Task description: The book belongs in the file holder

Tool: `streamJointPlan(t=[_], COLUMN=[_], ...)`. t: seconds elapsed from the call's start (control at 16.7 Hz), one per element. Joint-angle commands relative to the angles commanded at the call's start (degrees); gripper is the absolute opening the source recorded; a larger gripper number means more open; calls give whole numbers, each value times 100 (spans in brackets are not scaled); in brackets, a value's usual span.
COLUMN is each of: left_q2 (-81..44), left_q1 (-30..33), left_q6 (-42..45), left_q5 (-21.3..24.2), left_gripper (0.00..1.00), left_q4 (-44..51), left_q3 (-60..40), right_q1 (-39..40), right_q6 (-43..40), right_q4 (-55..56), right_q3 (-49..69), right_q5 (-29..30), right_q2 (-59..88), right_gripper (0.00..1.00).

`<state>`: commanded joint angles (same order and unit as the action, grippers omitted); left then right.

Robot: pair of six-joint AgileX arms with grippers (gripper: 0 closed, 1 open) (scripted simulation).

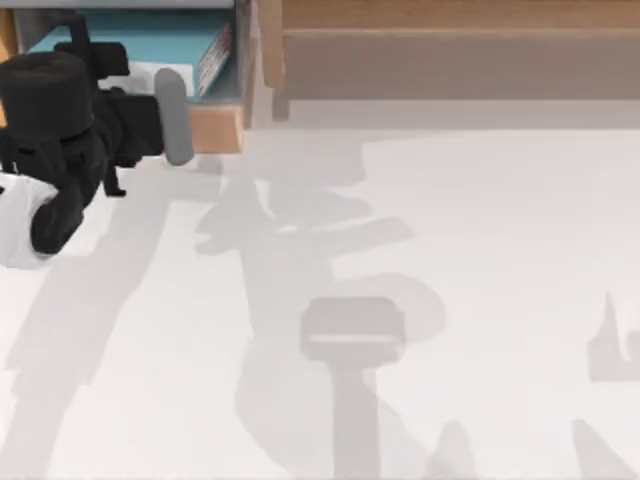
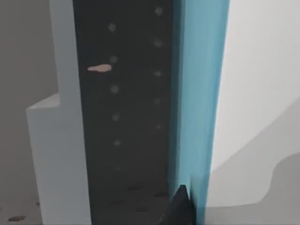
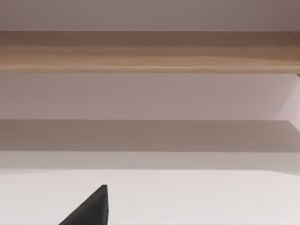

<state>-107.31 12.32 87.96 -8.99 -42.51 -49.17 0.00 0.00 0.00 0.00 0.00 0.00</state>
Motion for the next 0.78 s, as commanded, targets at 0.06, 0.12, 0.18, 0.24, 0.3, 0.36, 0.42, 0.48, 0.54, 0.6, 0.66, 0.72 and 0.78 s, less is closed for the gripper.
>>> streamJointPlan(t=[0.06,0.12,0.18,0.24,0.3,0.36,0.42,0.48,0.54,0.6,0.66,0.72,0.78], left_q2=[0,0,0,0,0,0,0,0,0,0,0,0,0], left_q1=[0,0,0,0,0,0,0,0,0,0,0,0,0], left_q6=[0,0,0,0,0,0,0,0,0,0,0,0,0], left_q5=[0,0,0,0,0,0,0,0,0,0,0,0,0], left_gripper=[53,60,68,75,83,90,98,100,100,100,100,100,100], left_q4=[0,0,0,0,0,0,0,0,0,0,0,0,0], left_q3=[0,0,0,0,0,0,0,0,0,0,0,0,0], right_q1=[0,0,0,0,0,0,0,0,0,0,0,0,0], right_q6=[0,0,0,0,0,0,0,0,0,0,0,0,0], right_q4=[0,0,0,0,0,0,0,0,0,0,0,0,0], right_q3=[0,0,0,0,0,0,0,0,0,0,0,0,0], right_q5=[0,0,0,0,0,0,0,0,0,0,0,0,0], right_q2=[0,0,0,0,0,0,0,0,0,0,0,0,0], right_gripper=[100,100,100,100,100,100,100,100,100,100,100,100,100])
